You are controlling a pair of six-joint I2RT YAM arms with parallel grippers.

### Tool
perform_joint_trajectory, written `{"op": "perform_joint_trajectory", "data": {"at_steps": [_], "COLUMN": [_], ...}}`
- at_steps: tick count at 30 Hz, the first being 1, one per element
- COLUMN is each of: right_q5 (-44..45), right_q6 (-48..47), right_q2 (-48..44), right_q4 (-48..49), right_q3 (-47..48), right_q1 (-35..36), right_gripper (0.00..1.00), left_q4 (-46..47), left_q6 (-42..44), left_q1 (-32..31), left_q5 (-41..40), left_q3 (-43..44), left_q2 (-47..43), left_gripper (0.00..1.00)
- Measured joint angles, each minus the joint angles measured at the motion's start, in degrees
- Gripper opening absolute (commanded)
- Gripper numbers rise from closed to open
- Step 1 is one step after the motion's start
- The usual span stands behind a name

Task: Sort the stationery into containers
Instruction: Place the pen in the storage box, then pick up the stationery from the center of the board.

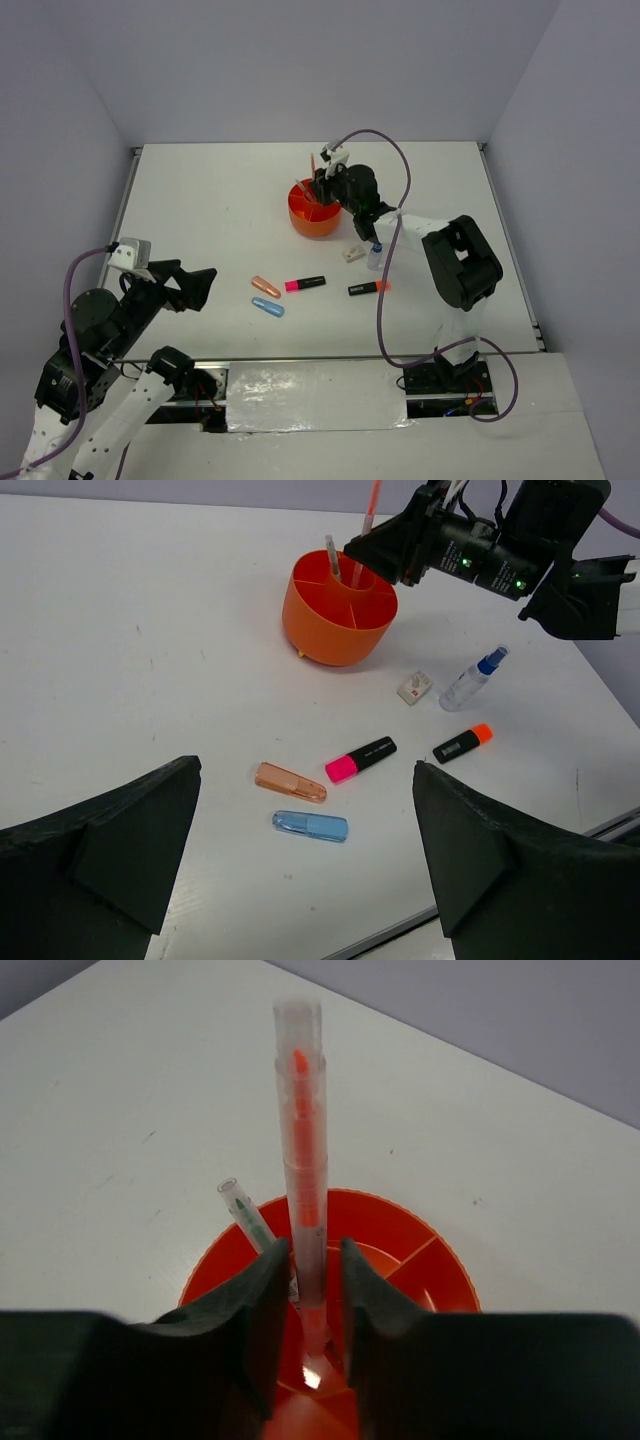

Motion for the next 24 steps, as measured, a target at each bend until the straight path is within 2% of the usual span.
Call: {"op": "perform_joint_trajectory", "data": {"at_steps": [1, 4, 5, 11, 12, 13, 14, 19, 24], "right_q5": [0.0, -0.3, -0.4, -0.4, -0.4, -0.3, -0.1, 1.7, 9.7], "right_q6": [0.2, 0.2, 0.3, 1.5, 1.7, 2.2, 2.7, 6.2, 10.2], "right_q2": [0.0, 0.0, -0.1, -3.7, -5.2, -7.0, -9.0, -21.9, -32.8], "right_q4": [0.1, 0.8, 1.0, 1.0, 1.0, 0.9, 0.8, -2.6, -19.0], "right_q3": [-0.1, -1.2, -1.5, -5.4, -5.9, -6.4, -7.0, -7.9, -3.3], "right_q1": [0.0, -0.1, -0.1, -0.1, -0.1, -0.1, -0.1, 0.1, 3.9], "right_gripper": [0.51, 0.63, 0.7, 0.76, 0.84, 0.88, 0.99, 1.0, 1.0], "left_q4": [0.0, 0.0, 0.0, 0.0, 0.0, 0.0, 0.1, 3.7, 6.8], "left_q6": [0.0, 0.0, 0.0, -0.6, -0.8, -1.6, -2.1, -9.1, -18.6], "left_q1": [0.0, 0.0, 0.0, 0.0, 0.0, 0.0, 0.0, 0.0, -0.1], "left_q5": [0.0, 0.0, -0.1, -1.7, -2.3, -2.7, -2.9, -3.0, -3.5], "left_q3": [0.0, 0.0, 0.0, 0.0, 0.0, 0.1, 0.1, -2.7, -6.1], "left_q2": [0.0, 0.0, 0.0, 1.1, 1.9, 3.0, 4.3, 12.4, 28.3], "left_gripper": [0.99, 0.99, 0.99, 0.99, 0.99, 0.99, 0.99, 0.99, 0.98]}}
